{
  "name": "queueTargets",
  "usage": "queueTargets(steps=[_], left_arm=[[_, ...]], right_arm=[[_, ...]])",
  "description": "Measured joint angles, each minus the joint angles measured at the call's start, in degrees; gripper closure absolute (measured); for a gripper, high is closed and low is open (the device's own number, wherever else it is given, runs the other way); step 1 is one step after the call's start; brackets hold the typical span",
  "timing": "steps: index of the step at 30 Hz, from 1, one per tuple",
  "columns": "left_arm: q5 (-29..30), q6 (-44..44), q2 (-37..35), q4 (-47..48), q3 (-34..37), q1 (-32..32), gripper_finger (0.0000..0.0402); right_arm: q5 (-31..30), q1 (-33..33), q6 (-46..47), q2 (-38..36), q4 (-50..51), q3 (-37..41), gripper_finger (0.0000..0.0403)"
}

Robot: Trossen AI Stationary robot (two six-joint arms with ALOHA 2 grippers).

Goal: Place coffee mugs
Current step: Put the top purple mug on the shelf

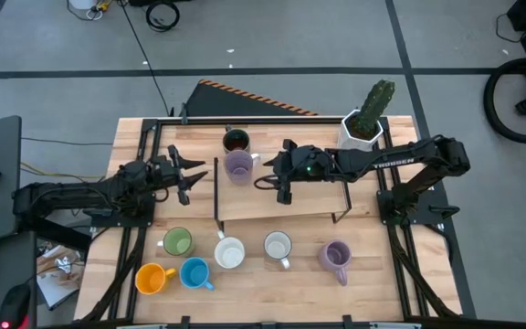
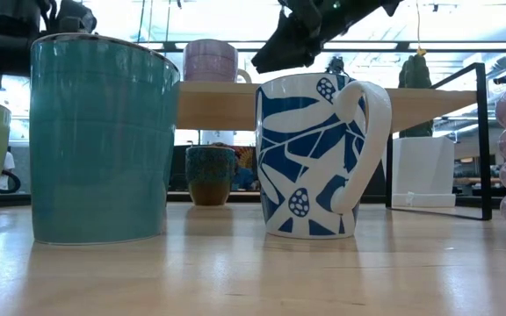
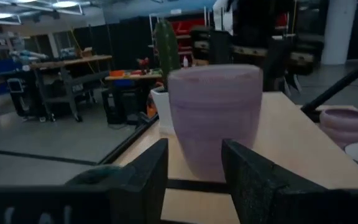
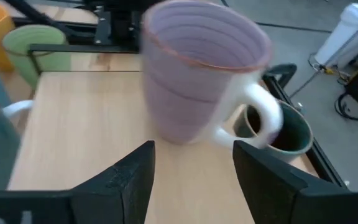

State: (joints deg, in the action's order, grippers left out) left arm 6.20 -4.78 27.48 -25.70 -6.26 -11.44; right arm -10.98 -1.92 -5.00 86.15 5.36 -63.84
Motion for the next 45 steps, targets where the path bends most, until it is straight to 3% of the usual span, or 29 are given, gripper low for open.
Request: queueTargets(steps=[12, 30, 34, 45], left_arm=[[-0.01, -2.22, 3.79, -0.79, -2.63, 0.00, 0.0142], [-2.80, -1.92, 16.43, -13.47, -3.06, -1.35, 0.0139], [-6.91, -1.87, 18.59, -14.80, -3.06, -2.78, 0.0139], [-9.78, -2.27, 22.76, -18.81, -3.06, -2.80, 0.0139]], right_arm=[[0.54, -0.49, 0.70, 0.00, 0.27, -0.01, 0.0111], [-1.02, 0.13, 0.57, 0.02, -10.85, 6.43, 0.0106], [-1.52, -1.55, -1.00, 0.02, -11.29, 6.44, 0.0106], [8.52, -5.54, -2.22, 0.02, -12.00, 6.44, 0.0106]])
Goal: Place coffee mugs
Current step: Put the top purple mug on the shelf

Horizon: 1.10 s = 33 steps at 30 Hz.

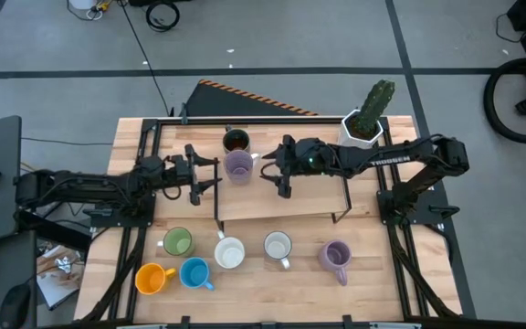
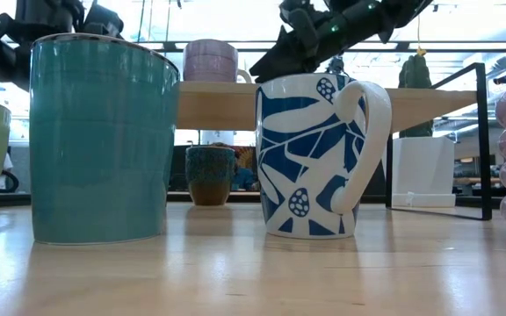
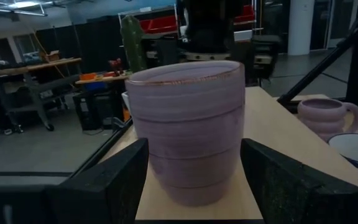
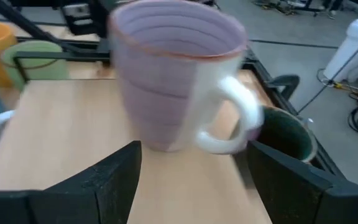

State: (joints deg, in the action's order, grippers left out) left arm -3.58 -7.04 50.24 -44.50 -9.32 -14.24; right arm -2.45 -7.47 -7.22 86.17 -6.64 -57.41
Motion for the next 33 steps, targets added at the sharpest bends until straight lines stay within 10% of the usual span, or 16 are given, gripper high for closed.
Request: queueTargets(steps=[33], left_arm=[[-1.58, 0.47, 4.90, -6.45, -0.04, 0.02, 0.0139]], right_arm=[[11.10, -2.05, 1.70, 0.02, -2.76, -0.79, 0.0123]])
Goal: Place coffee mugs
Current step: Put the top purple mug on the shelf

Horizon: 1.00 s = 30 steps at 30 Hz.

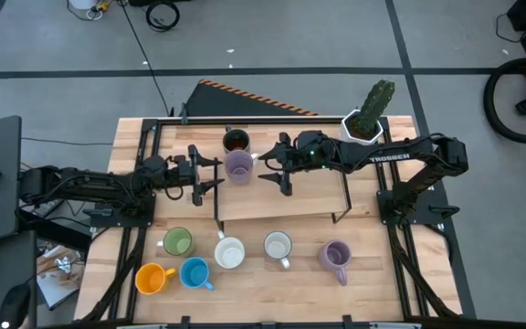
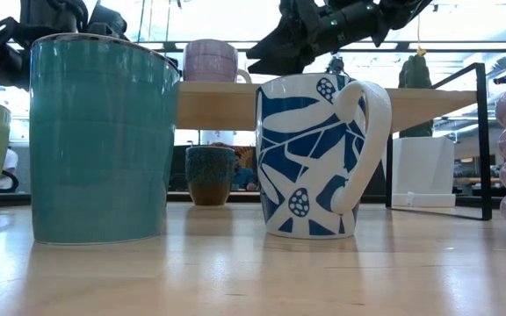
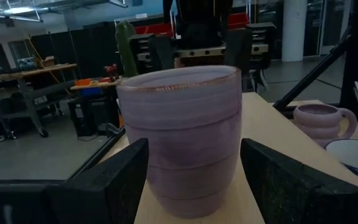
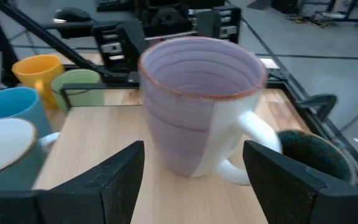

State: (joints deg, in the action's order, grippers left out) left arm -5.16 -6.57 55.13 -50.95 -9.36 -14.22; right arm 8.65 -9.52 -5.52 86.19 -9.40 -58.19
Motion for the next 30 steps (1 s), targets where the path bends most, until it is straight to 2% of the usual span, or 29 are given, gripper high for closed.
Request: queueTargets(steps=[4, 11, 30], left_arm=[[-2.89, 1.36, 0.36, 0.09, -0.97, 0.14, 0.0139], [-2.51, 0.20, 2.10, 0.01, -1.99, 2.39, 0.0139], [-3.31, 1.01, 2.29, 1.28, -2.06, 5.43, 0.0139]], right_arm=[[0.78, -0.54, -0.87, 1.75, -1.27, -0.06, 0.0125], [2.39, -2.28, -1.92, 5.77, 0.08, -4.01, 0.0130], [4.78, -2.71, -4.74, 6.05, 6.45, -6.42, 0.0131]])
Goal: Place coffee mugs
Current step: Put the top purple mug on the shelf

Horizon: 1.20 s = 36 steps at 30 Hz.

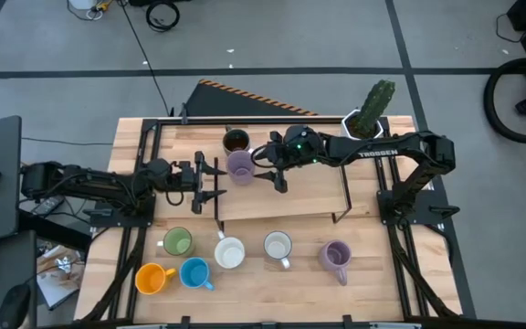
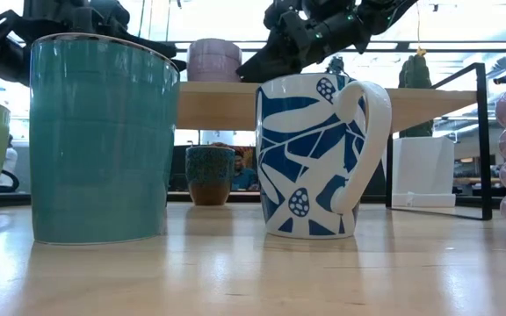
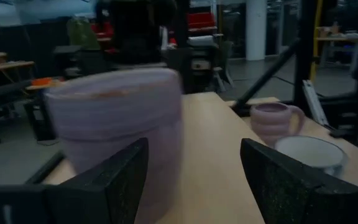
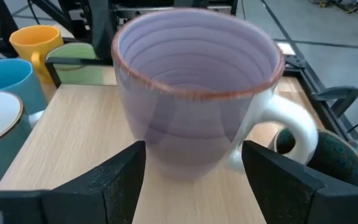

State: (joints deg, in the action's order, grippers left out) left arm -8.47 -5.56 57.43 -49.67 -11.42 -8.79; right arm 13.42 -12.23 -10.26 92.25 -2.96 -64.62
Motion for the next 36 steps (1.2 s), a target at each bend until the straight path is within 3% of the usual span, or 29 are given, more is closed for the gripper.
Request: queueTargets(steps=[12, 24, 29, 36], left_arm=[[0.50, 0.39, 0.00, -0.53, 0.00, 1.11, 0.0139], [2.48, 0.44, -0.04, 0.15, 0.00, 1.59, 0.0139], [5.26, 1.88, -0.07, 2.57, 0.00, 1.59, 0.0139], [6.35, 1.93, -0.09, 8.48, -2.73, 1.48, 0.0139]], right_arm=[[1.64, -0.02, -0.24, -2.38, 4.21, 0.01, 0.0131], [-0.49, 0.93, 1.01, -5.38, 10.05, 0.02, 0.0131], [-4.95, 1.81, 0.85, -7.25, 14.49, 0.11, 0.0131], [-4.83, 2.86, 1.49, -8.11, 15.15, 0.11, 0.0131]])
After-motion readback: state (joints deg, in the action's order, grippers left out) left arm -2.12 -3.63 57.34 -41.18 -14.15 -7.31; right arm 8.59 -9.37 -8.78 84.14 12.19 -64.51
